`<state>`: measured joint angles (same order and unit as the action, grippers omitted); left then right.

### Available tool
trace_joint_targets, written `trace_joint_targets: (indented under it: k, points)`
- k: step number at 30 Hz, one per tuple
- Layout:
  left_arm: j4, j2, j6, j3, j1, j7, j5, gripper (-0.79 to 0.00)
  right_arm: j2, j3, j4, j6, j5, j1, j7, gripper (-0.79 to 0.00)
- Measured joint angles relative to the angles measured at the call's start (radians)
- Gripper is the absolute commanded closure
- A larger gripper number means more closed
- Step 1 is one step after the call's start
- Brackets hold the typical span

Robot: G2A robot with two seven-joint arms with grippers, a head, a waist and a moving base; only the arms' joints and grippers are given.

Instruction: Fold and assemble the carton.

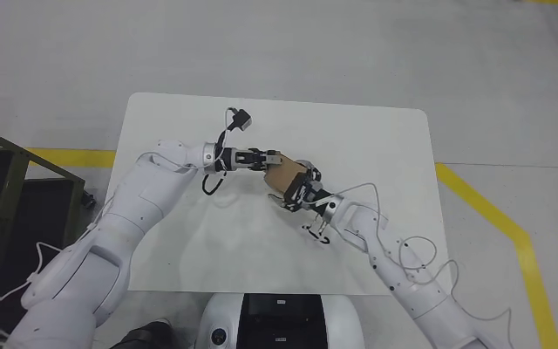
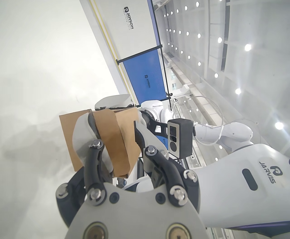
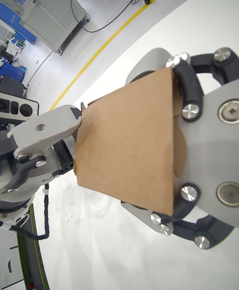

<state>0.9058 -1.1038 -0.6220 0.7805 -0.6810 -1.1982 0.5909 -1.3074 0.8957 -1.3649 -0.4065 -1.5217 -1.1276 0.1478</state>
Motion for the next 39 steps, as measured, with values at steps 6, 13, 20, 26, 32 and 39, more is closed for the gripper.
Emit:
trace_joint_targets:
  k: [6, 13, 20, 26, 32, 39]
  points:
    - [-0.02, 0.012, -0.008, 0.023, -0.008, 0.008, -0.004, -0.055, 0.006, 0.029, 0.001, -0.012, 0.015, -0.013, 0.021, -0.551]
    - [-0.004, 0.024, -0.009, 0.043, -0.025, 0.009, -0.003, -0.055, 0.011, 0.052, -0.011, -0.024, 0.028, -0.025, 0.036, -0.385]
    - [0.006, 0.029, -0.006, 0.049, -0.032, 0.006, -0.004, -0.046, 0.012, 0.061, -0.012, -0.031, 0.039, -0.026, 0.042, -0.379]
    - [0.004, 0.03, -0.004, 0.052, -0.033, 0.004, -0.008, -0.046, 0.012, 0.071, -0.009, -0.034, 0.049, -0.023, 0.047, -0.382]
    - [-0.001, 0.029, -0.002, 0.053, -0.028, 0.002, -0.014, -0.055, 0.013, 0.076, -0.011, -0.037, 0.046, -0.021, 0.046, -0.388]
    - [0.006, 0.021, -0.001, 0.038, -0.015, 0.001, -0.03, -0.055, 0.011, 0.065, -0.013, -0.036, 0.028, -0.015, 0.03, -0.428]
